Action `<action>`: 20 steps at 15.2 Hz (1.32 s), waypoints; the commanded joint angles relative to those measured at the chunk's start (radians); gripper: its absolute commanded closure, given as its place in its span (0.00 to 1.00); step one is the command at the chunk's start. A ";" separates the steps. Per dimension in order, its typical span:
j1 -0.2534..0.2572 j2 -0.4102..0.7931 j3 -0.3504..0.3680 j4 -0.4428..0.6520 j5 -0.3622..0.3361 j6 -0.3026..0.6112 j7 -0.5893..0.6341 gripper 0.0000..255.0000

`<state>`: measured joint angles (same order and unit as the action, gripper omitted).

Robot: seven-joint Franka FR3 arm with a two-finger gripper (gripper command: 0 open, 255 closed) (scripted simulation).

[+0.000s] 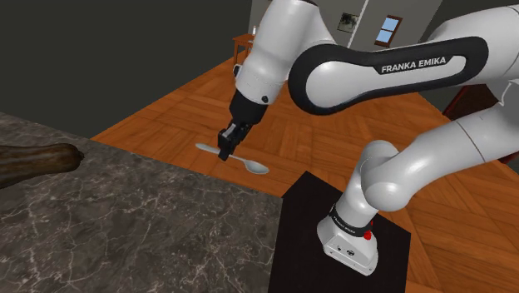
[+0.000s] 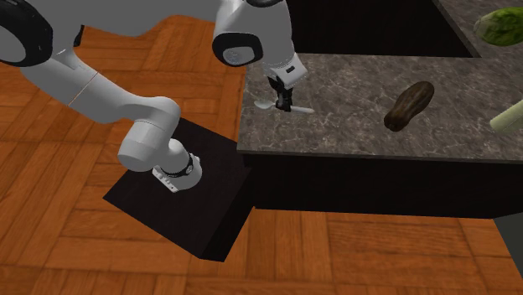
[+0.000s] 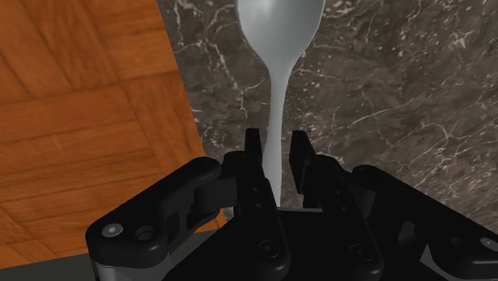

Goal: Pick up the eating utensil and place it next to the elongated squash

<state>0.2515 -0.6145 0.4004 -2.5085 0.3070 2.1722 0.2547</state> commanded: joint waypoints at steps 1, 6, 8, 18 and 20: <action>-0.002 -0.005 -0.006 0.025 -0.006 -0.030 0.002 1.00; -0.026 0.108 0.053 0.131 -0.031 -0.013 0.061 1.00; -0.044 0.186 0.096 0.198 -0.058 0.003 0.105 1.00; -0.093 0.629 0.289 0.601 -0.359 -0.001 0.402 1.00; -0.066 0.731 0.304 0.702 -0.446 -0.027 0.468 1.00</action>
<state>0.1722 0.0627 0.6946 -1.8615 -0.0911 2.1600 0.6845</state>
